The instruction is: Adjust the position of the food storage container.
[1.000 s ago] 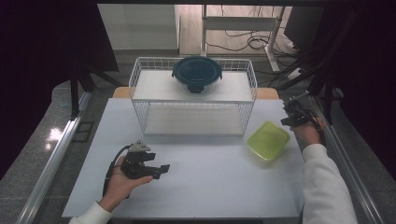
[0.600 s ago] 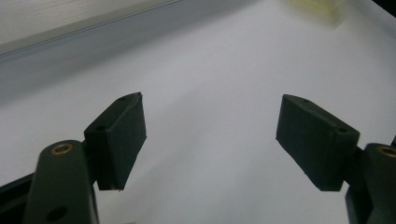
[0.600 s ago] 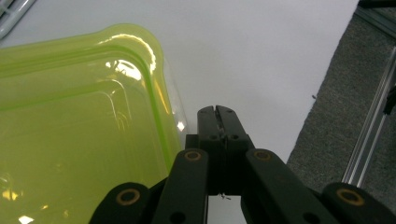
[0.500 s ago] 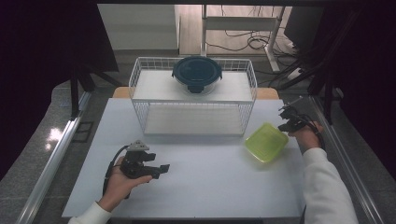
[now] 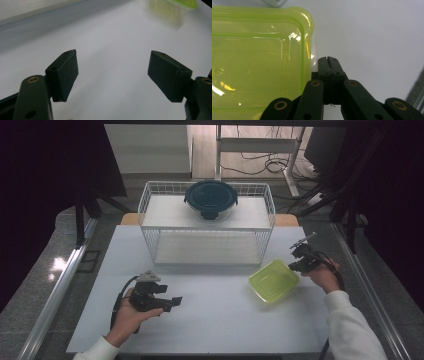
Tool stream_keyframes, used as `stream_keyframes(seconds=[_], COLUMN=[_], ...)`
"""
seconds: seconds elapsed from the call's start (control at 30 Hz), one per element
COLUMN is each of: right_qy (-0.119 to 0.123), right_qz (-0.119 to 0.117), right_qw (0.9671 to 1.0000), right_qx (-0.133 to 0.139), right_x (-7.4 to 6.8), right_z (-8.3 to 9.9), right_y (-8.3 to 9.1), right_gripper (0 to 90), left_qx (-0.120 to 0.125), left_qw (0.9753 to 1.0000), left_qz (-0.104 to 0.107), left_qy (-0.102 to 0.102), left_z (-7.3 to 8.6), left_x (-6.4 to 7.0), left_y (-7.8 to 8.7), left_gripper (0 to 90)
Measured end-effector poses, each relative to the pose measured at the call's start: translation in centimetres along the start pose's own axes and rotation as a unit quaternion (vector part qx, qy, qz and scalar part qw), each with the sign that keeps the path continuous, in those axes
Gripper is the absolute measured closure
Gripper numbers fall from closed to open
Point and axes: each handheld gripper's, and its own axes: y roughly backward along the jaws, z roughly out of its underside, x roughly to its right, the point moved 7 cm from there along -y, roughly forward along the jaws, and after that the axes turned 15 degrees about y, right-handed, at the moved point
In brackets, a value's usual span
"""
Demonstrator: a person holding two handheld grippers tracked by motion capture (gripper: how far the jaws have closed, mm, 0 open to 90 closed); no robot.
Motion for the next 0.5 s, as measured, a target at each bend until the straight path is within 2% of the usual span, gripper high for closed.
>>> stream_keyframes(seconds=[0.5], right_qy=[0.023], right_qz=[-0.052], right_qw=[0.9983], right_qx=[0.009], right_x=[-7.3], right_z=[-1.9], right_y=[0.5], right_gripper=[89.0], left_qx=[-0.002], left_qw=[1.0], left_qz=[0.0], left_qy=[0.0], left_z=[0.1], left_x=[0.0], left_y=[0.0], left_gripper=[24.0])
